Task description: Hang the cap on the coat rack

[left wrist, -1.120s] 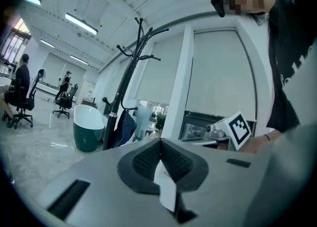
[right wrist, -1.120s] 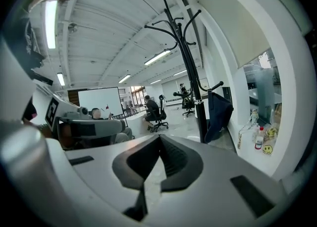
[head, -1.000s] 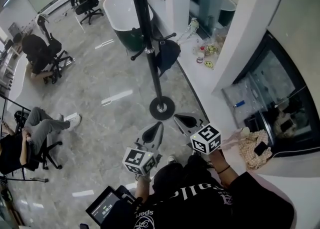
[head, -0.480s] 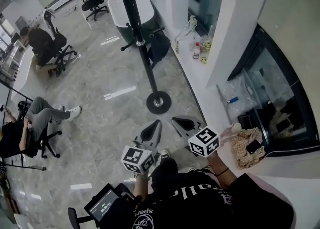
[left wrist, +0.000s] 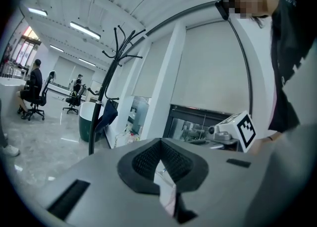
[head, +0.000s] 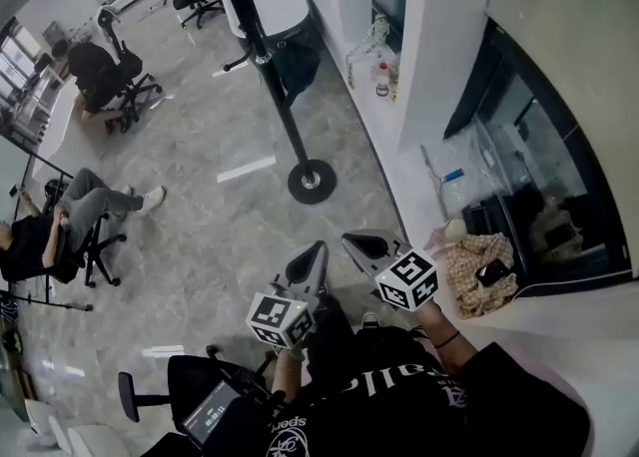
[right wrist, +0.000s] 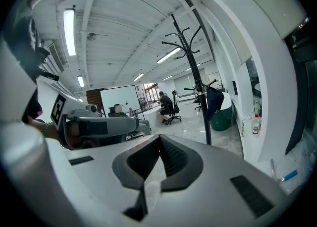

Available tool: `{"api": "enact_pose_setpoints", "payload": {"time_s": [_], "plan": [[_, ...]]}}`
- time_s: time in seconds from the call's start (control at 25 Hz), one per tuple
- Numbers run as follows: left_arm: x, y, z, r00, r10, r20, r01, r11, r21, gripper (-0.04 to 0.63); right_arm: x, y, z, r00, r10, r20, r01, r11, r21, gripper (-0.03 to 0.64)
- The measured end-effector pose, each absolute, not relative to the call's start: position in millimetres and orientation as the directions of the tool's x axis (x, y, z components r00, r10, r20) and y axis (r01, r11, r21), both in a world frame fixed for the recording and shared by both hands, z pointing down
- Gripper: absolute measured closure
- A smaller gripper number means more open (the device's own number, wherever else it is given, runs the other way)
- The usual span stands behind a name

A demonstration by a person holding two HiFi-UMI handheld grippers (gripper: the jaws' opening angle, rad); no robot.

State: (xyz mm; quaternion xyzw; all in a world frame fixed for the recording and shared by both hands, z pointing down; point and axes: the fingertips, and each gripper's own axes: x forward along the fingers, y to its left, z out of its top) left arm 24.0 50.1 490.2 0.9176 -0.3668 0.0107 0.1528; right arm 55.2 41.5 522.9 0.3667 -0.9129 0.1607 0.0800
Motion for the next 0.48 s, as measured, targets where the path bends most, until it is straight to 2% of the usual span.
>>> {"api": "enact_pose_setpoints", "payload": {"time_s": [0.48], "plan": [[37, 117, 488, 0.708, -0.685, 0.171, -0.704, -0.668, 0.240, 0.597, 61, 104, 525, -0.748, -0.620, 0.238, -0.664, 0.700, -0.263, 0.601]]}}
